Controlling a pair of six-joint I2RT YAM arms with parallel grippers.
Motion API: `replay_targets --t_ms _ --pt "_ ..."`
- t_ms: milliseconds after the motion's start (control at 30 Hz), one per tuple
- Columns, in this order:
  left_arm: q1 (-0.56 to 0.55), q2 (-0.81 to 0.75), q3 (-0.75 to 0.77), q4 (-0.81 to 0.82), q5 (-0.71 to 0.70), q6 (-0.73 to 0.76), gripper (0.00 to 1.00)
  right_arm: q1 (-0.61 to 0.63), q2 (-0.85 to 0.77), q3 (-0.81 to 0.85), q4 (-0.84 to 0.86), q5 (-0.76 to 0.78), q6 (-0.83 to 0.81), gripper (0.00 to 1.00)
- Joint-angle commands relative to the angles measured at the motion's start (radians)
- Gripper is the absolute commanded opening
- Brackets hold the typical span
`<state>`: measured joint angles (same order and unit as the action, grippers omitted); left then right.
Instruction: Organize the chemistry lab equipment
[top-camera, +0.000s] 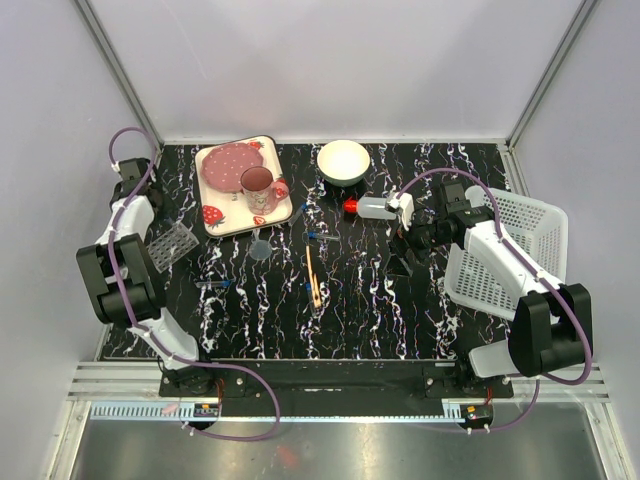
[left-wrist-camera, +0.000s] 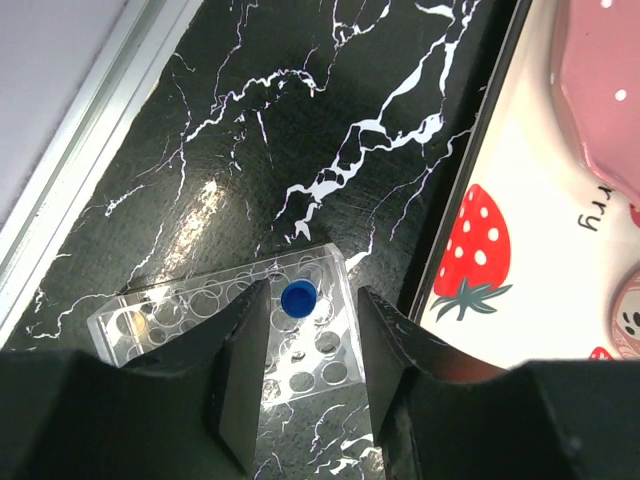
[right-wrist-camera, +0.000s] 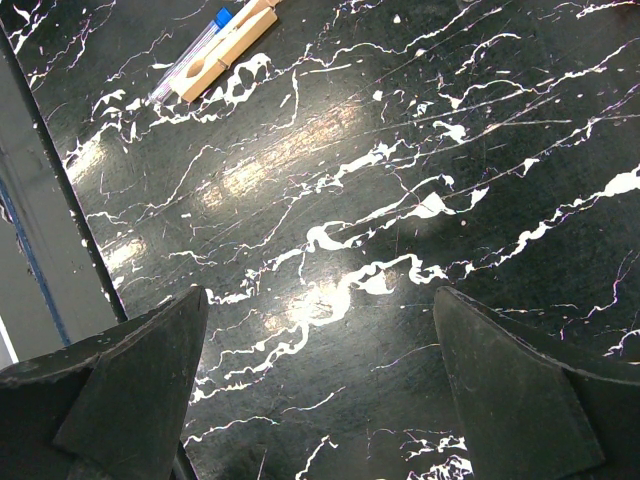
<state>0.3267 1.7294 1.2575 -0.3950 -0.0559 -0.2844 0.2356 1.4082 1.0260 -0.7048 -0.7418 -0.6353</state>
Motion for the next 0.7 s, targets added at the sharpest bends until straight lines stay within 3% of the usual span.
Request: replay_targets --t_ms 0,267,667 --pt "0.005 -0.09 0.003 0.031 0.002 0.019 0.44 -0.001 0.005 0.006 -0.007 0.009 -0.024 1.0" --pt "0.005 -0.039 0.031 -0.008 -0.039 0.019 0.5 -0.001 0.003 0.005 -0.01 0.012 -0.026 1.0" --pt "0.005 0.065 0.125 -0.07 0.024 0.028 0.44 -0.001 0.017 0.008 -0.013 0.012 -0.027 1.0"
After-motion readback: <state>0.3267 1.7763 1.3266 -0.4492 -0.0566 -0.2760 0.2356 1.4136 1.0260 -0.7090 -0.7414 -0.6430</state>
